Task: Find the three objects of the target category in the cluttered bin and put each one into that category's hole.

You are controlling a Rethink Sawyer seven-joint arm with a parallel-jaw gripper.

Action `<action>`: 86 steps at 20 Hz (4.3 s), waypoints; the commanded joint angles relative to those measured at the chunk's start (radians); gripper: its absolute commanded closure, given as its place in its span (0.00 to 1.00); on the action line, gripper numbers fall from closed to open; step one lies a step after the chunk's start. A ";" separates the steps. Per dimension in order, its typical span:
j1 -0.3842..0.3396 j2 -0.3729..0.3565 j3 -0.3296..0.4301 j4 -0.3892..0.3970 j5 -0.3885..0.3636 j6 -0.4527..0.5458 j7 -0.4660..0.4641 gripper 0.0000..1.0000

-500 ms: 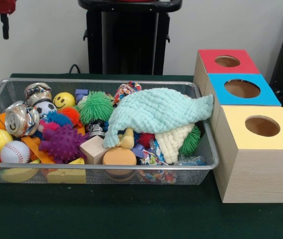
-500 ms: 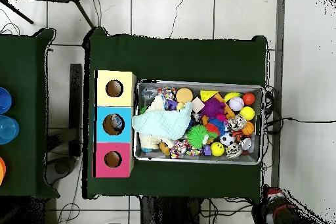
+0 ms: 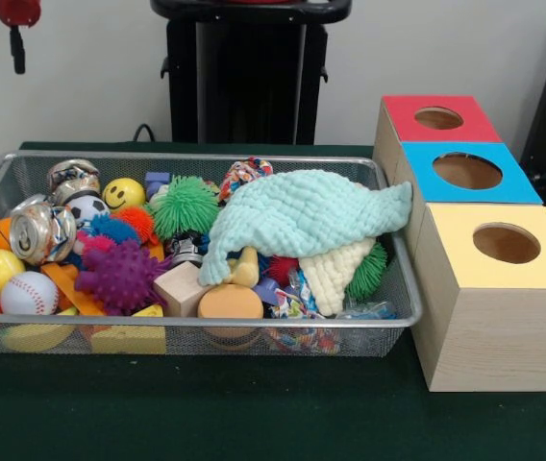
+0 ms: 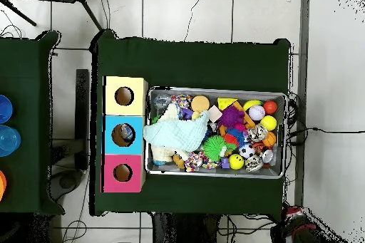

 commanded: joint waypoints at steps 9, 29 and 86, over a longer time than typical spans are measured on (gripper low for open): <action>-0.102 -0.243 -0.024 0.344 -0.198 -0.235 -0.051 0.00; 0.471 0.041 -0.375 0.214 0.295 -0.379 0.303 0.00; 0.525 0.189 -0.446 0.077 0.520 -0.275 -0.147 0.00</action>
